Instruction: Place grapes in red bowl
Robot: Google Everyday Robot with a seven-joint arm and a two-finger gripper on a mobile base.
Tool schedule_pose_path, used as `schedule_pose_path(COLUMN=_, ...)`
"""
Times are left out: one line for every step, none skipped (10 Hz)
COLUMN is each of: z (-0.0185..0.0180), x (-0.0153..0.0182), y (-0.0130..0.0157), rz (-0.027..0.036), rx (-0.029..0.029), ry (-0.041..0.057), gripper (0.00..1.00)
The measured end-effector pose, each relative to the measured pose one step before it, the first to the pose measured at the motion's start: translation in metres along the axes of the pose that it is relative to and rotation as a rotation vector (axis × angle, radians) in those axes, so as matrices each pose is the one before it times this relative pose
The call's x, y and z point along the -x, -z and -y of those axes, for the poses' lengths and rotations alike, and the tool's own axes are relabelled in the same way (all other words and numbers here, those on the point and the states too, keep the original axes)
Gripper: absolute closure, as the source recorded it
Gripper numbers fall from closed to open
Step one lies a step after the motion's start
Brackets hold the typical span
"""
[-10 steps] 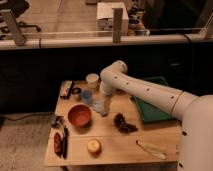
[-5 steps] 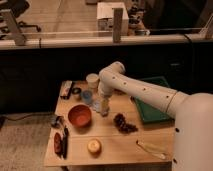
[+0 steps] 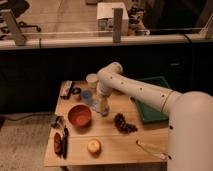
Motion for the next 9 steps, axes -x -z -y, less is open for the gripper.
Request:
schedule_pose_path(z=-0.00690, x=-0.00213, y=0.00260, rz=-0.00465, rx=0.00351, ry=-0.00174, gripper=0.20)
schedule_pose_path(z=-0.00513, x=-0.00341, y=0.00233, rz=-0.00511, rx=0.00248, ry=-0.00622, gripper=0.20)
schedule_pose_path(z=-0.01012, x=-0.00577, y=0.00245, rz=-0.01256, rx=0.01091, ry=-0.01340, gripper=0.20)
schedule_pose_path(z=-0.00434, x=-0.00212, y=0.00058, rz=-0.00438, rx=0.00460, ry=-0.00722, gripper=0.20)
schedule_pose_path(z=-0.00628, x=-0.00652, y=0.00127, rz=-0.00733, rx=0.00492, ry=-0.01485, gripper=0.20)
schedule_pose_path(z=-0.00544, x=-0.00528, y=0.00071, rz=-0.00536, rx=0.00462, ry=-0.01250, gripper=0.20)
schedule_pose_path(z=-0.00746, x=-0.00585, y=0.00070, rz=-0.00552, rx=0.00622, ry=-0.01185, gripper=0.20)
schedule_pose_path(z=-0.00885, x=-0.00913, y=0.00096, rz=-0.00719, rx=0.00611, ry=-0.01756, gripper=0.20)
schedule_pose_path(z=-0.00873, x=-0.00993, y=-0.00009, rz=-0.00821, rx=0.00714, ry=-0.01833, gripper=0.20)
